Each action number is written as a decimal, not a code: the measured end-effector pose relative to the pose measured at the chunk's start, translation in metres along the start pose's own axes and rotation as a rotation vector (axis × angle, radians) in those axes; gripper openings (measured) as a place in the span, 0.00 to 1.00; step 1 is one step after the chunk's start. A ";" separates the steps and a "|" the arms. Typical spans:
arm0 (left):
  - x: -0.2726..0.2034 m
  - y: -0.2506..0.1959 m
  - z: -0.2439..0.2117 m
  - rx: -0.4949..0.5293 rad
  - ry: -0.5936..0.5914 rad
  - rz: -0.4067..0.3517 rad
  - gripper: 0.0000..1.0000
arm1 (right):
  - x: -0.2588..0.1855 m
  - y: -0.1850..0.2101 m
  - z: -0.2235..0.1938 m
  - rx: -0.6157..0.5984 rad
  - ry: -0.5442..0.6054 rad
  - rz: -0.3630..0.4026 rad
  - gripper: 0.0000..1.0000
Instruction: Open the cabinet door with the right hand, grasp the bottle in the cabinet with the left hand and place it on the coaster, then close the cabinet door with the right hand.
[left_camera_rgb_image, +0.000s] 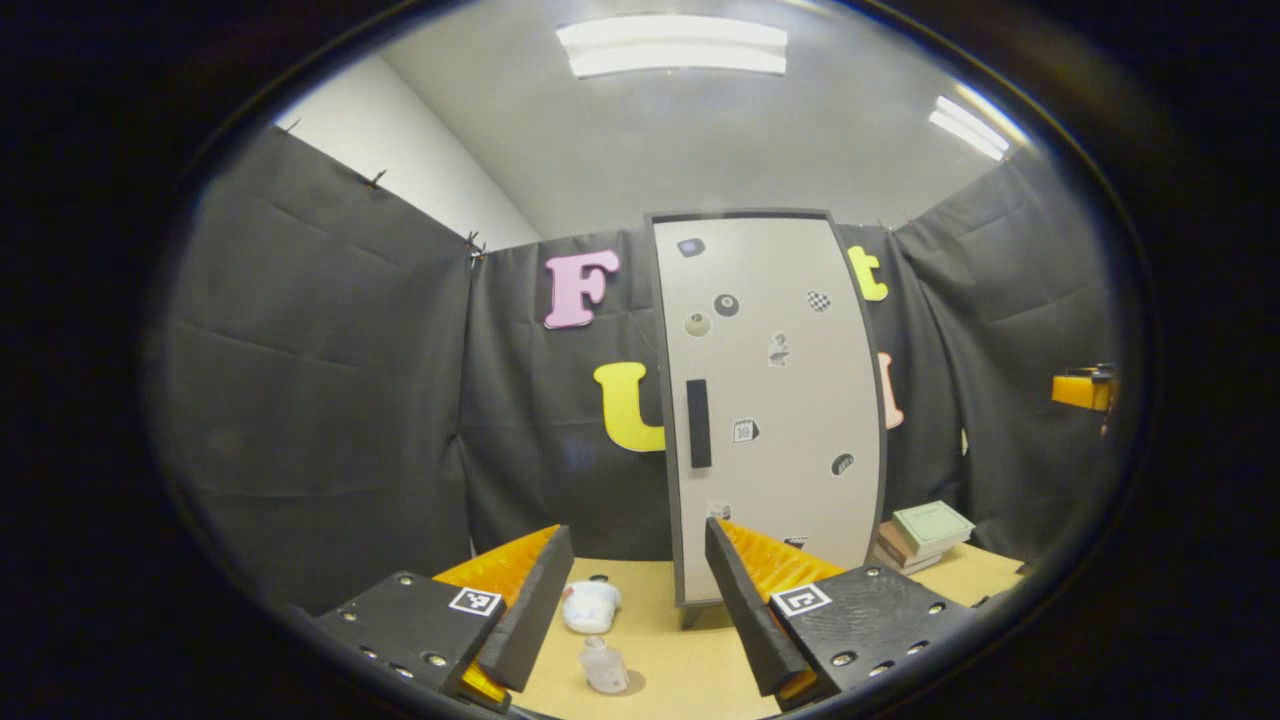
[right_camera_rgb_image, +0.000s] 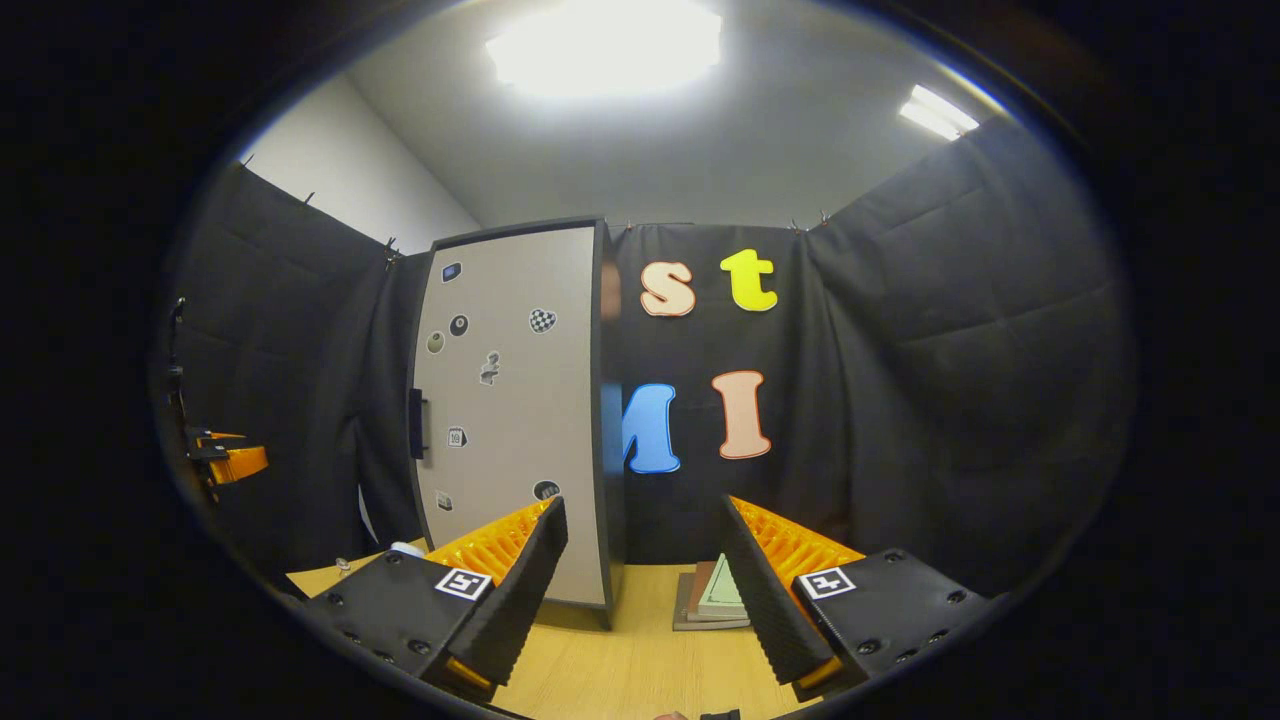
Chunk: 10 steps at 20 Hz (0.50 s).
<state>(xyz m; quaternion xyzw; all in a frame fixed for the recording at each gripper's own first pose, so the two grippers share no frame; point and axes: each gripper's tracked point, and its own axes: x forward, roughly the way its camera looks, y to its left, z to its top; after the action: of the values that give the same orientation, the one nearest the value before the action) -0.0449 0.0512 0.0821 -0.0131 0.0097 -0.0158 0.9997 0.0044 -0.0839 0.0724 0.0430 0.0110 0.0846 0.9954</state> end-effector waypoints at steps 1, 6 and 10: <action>-0.001 0.003 0.001 0.002 0.000 -0.001 0.80 | -0.002 0.005 0.002 -0.001 -0.009 -0.001 0.95; -0.005 0.014 0.006 -0.004 -0.014 -0.006 0.80 | -0.012 0.009 0.004 -0.015 -0.014 -0.018 0.92; -0.008 0.017 0.007 -0.001 -0.017 -0.013 0.80 | -0.019 0.012 0.007 -0.007 -0.018 -0.022 0.92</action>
<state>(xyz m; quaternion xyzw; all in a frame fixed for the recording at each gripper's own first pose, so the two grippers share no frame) -0.0527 0.0685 0.0892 -0.0136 0.0013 -0.0222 0.9997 -0.0162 -0.0760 0.0804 0.0401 0.0021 0.0731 0.9965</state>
